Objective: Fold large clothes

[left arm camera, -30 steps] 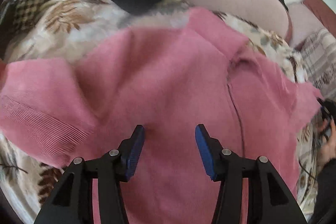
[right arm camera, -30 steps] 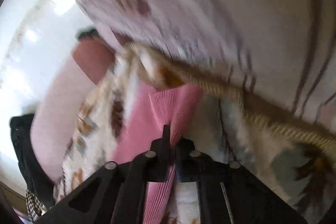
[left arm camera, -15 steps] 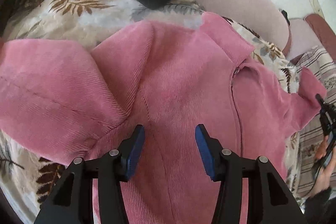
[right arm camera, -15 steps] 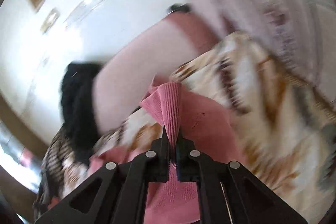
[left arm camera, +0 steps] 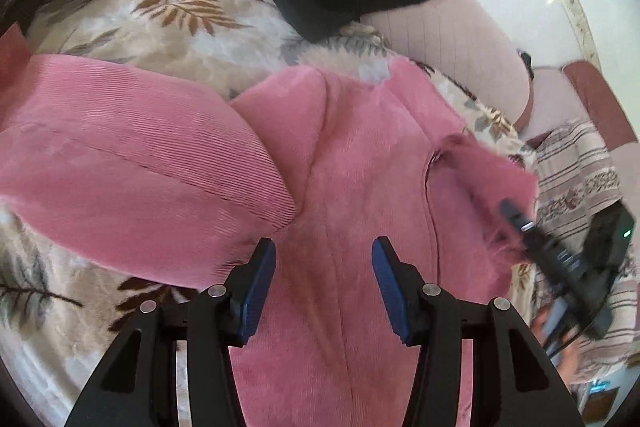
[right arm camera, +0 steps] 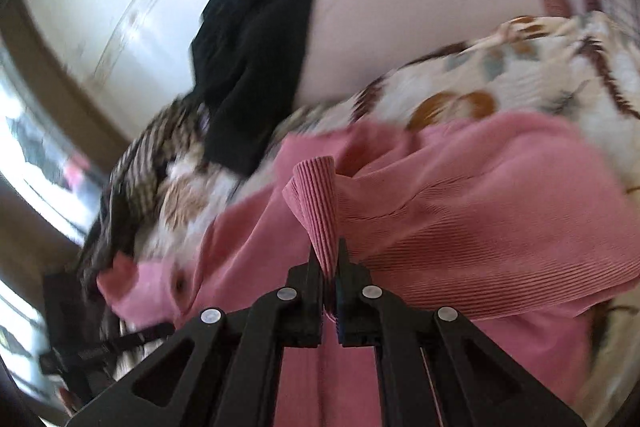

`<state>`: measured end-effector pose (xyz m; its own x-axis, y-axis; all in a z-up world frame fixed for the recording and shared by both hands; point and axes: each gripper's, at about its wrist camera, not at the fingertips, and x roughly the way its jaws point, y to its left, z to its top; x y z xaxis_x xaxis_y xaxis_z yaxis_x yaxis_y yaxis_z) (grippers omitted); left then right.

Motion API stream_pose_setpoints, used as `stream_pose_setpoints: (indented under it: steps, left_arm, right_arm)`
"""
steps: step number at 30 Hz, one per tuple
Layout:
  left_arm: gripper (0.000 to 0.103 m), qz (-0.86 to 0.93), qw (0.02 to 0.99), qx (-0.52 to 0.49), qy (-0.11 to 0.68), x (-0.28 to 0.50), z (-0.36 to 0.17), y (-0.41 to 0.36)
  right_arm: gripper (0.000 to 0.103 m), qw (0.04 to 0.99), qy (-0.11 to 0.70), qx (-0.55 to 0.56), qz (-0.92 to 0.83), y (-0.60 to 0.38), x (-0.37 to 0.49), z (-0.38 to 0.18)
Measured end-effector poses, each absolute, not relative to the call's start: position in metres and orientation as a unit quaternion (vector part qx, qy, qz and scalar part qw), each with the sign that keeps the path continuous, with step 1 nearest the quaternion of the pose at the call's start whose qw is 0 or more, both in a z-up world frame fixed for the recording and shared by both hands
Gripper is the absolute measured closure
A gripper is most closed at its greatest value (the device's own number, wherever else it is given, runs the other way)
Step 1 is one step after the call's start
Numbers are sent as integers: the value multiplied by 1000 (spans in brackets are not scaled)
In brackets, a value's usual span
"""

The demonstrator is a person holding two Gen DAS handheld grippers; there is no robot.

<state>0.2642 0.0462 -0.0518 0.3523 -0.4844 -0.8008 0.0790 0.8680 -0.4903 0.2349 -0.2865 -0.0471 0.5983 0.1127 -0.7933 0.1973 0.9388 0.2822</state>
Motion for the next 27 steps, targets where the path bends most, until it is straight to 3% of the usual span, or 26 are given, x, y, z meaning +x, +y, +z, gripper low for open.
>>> stream_pose_setpoints:
  steps: [4,9,11,13,16,18,23,25,26,27]
  left_arm:
    - [53,-173,805,-192,533,256,-42,65]
    - [53,-172,802,-197,537,245,-41,70]
    - [53,-177,795,-199,546,242,-43,64]
    - [53,-184,788,-200,553,241,-47,57]
    - [50,-197,775,-198,566,242,-56,36]
    - [43,-202,767,-200,576,246,-63,19]
    - [39,-166,760,-176,603,265,-89,-19]
    - [50,-142,767,-174,601,272,-95,-29]
    - [86,-135,773,-177,594,275,-94,-32]
    - [98,-138,773,-179,592,276,-93,-33]
  right_arm:
    - [99,863,477,167,13,-239,241,-71]
    - [85,819,542,185,43,-195,234,-117]
    - [85,806,559,189,48,-192,223,-121]
    - [81,803,557,204,60,-199,209,-111]
    - [63,822,527,209,51,-223,187,-83]
    - [55,839,495,225,20,-252,169,-61]
    - [54,842,446,300,-48,-328,129,-36]
    - [54,842,433,316,-64,-346,115,-34]
    - [54,842,425,326,-73,-358,107,-32]
    - [54,842,418,332,-79,-365,101,-32]
